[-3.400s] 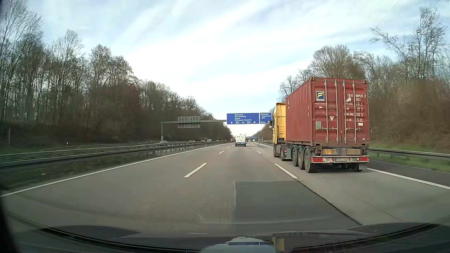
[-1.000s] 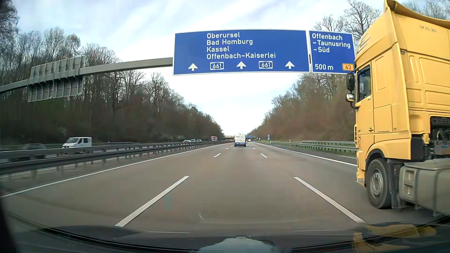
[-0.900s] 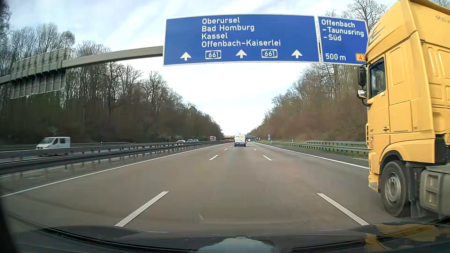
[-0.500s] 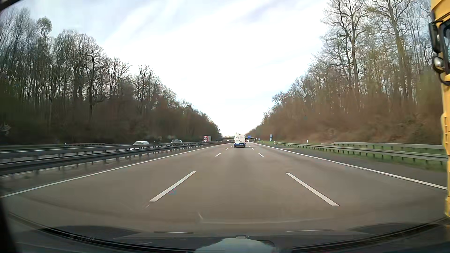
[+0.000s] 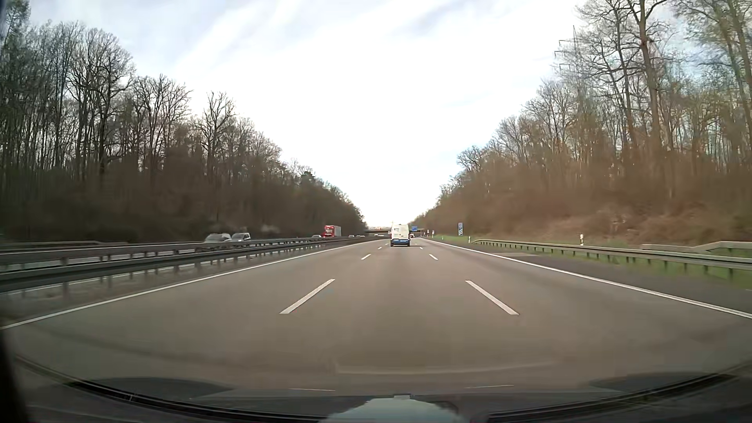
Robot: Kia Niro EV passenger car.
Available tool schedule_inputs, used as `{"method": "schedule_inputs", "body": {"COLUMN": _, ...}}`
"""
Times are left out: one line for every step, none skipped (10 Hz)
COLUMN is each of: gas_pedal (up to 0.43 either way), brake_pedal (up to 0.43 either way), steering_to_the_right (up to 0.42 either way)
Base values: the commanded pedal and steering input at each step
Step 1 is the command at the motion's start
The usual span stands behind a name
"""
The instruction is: Follow the waypoints while adhering to traffic rules and regulations
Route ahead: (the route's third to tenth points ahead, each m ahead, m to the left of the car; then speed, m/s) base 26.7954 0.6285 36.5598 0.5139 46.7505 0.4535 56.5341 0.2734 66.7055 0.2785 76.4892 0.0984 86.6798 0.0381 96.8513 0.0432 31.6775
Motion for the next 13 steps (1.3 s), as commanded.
{"method": "schedule_inputs", "body": {"gas_pedal": 0.118, "brake_pedal": 0.0, "steering_to_the_right": 0.002}}
{"method": "schedule_inputs", "body": {"gas_pedal": 0.118, "brake_pedal": 0.0, "steering_to_the_right": 0.002}}
{"method": "schedule_inputs", "body": {"gas_pedal": 0.118, "brake_pedal": 0.0, "steering_to_the_right": 0.002}}
{"method": "schedule_inputs", "body": {"gas_pedal": 0.118, "brake_pedal": 0.0, "steering_to_the_right": 0.002}}
{"method": "schedule_inputs", "body": {"gas_pedal": 0.118, "brake_pedal": 0.0, "steering_to_the_right": 0.001}}
{"method": "schedule_inputs", "body": {"gas_pedal": 0.118, "brake_pedal": 0.0, "steering_to_the_right": 0.001}}
{"method": "schedule_inputs", "body": {"gas_pedal": 0.118, "brake_pedal": 0.0, "steering_to_the_right": 0.001}}
{"method": "schedule_inputs", "body": {"gas_pedal": 0.118, "brake_pedal": 0.0, "steering_to_the_right": 0.001}}
{"method": "schedule_inputs", "body": {"gas_pedal": 0.118, "brake_pedal": 0.0, "steering_to_the_right": 0.001}}
{"method": "schedule_inputs", "body": {"gas_pedal": 0.118, "brake_pedal": 0.0, "steering_to_the_right": 0.001}}
{"method": "schedule_inputs", "body": {"gas_pedal": 0.118, "brake_pedal": 0.0, "steering_to_the_right": 0.001}}
{"method": "schedule_inputs", "body": {"gas_pedal": 0.118, "brake_pedal": 0.0, "steering_to_the_right": 0.0}}
{"method": "schedule_inputs", "body": {"gas_pedal": 0.118, "brake_pedal": 0.0, "steering_to_the_right": 0.0}}
